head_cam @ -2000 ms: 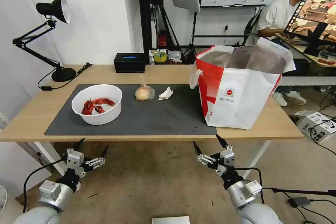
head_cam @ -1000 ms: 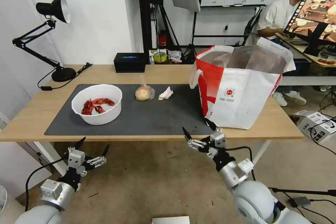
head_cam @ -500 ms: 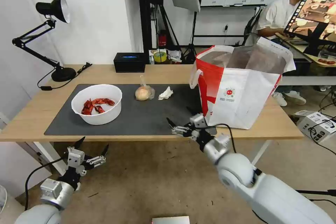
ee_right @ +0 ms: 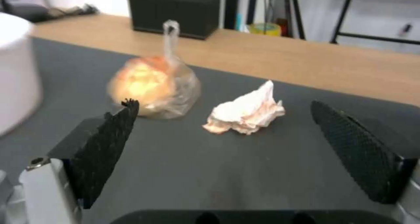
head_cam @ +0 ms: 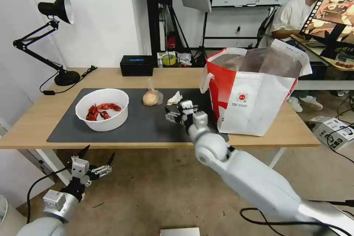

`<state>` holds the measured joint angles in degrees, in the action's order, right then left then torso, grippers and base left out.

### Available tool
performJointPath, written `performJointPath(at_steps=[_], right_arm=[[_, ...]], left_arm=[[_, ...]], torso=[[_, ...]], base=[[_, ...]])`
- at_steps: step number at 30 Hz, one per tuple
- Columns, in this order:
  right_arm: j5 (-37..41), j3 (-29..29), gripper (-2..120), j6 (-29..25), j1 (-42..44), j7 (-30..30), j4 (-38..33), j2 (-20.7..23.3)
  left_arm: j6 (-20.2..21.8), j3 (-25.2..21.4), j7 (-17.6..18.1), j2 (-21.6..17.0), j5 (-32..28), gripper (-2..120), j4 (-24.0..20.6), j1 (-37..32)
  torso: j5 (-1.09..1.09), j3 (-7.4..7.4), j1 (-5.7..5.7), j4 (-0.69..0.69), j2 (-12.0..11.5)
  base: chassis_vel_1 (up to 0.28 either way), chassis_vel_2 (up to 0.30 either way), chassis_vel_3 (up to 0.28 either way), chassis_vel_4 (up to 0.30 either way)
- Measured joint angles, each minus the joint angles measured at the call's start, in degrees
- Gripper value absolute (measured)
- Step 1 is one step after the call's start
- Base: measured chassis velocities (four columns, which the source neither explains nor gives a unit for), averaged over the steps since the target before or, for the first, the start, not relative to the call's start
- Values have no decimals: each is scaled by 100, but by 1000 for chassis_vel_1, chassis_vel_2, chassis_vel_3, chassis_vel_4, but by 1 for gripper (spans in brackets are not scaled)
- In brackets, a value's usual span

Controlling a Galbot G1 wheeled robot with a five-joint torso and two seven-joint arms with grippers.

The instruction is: Pick up the trash from the table and place it into the takeout bag.

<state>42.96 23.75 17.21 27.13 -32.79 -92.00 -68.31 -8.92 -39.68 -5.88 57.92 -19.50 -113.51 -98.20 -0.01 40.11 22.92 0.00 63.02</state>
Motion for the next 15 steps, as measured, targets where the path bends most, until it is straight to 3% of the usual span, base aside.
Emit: performJointPath(at_steps=[6,15], right_arm=[[76,101,100,151,-362,-430,821,-548],[188,85,100,198,-720,-671,1712,-978]], left_arm=[[-24,13,-45,27,8,100,18,4],[-33,-60,-58,-6,-21,100,22,1]], torso=[[0,0,0,0,0],[0,0,0,0,0]], base=[[0,0,0,0],[0,0,0,0]])
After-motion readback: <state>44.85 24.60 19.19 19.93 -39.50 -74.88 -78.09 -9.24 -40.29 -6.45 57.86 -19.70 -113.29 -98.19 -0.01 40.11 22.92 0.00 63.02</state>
